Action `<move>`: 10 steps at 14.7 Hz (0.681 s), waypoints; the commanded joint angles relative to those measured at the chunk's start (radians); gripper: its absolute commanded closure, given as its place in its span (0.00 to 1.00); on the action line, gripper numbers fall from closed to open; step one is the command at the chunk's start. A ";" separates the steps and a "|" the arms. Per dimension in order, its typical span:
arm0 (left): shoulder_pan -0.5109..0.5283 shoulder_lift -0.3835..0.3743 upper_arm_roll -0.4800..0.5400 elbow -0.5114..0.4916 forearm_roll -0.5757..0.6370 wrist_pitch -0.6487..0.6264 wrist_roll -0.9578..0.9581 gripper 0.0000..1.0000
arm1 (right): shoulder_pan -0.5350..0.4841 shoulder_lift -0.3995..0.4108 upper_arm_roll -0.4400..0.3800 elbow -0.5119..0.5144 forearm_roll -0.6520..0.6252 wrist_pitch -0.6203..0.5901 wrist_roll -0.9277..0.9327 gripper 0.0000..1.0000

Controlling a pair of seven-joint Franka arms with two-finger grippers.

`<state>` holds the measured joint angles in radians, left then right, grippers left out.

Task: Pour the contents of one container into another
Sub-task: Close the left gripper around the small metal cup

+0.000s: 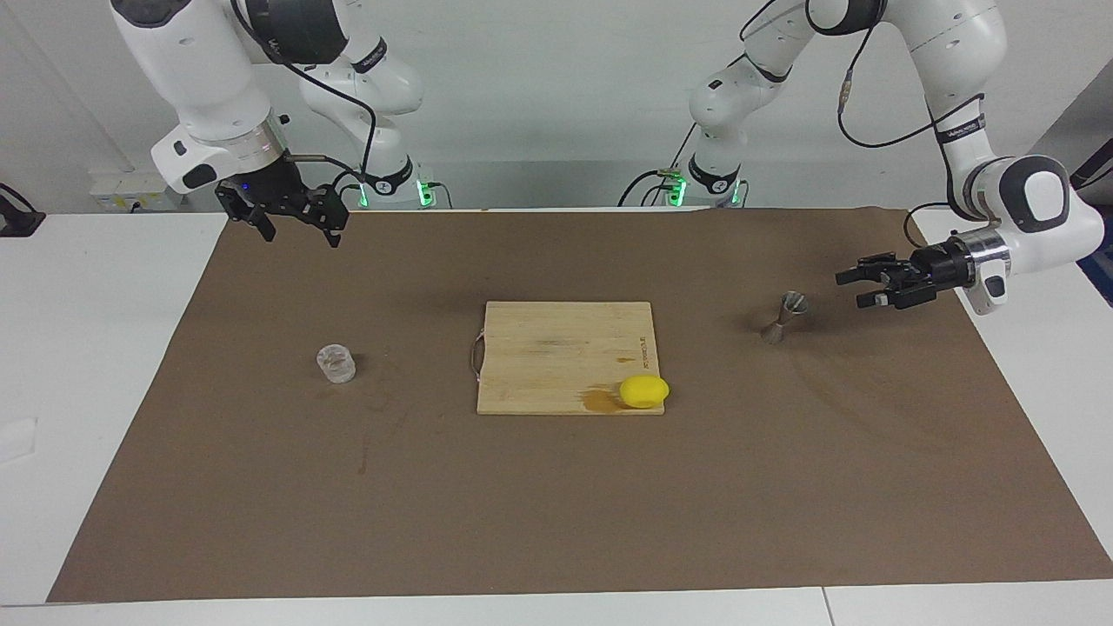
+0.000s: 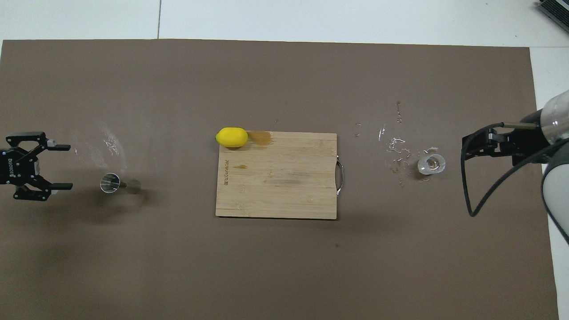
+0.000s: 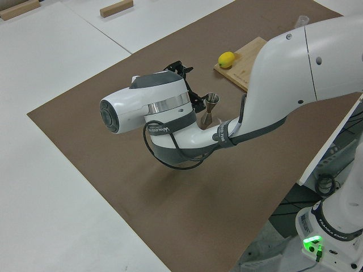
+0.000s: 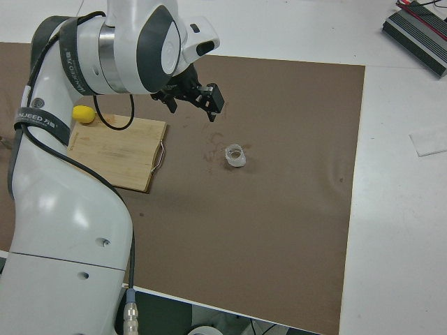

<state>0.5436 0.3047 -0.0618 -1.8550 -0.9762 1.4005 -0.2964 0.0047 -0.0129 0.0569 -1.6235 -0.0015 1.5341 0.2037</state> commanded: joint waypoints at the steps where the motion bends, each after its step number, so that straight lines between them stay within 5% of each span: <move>1: 0.035 0.052 -0.004 -0.007 -0.067 -0.034 -0.001 0.00 | -0.015 -0.009 0.005 -0.004 0.024 0.000 -0.017 0.00; 10: 0.078 0.142 0.002 -0.076 -0.084 -0.063 -0.010 0.00 | -0.015 -0.009 0.006 -0.004 0.026 0.000 -0.015 0.00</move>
<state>0.6000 0.4300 -0.0588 -1.9020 -1.0422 1.3651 -0.2991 0.0047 -0.0129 0.0569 -1.6235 -0.0015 1.5341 0.2037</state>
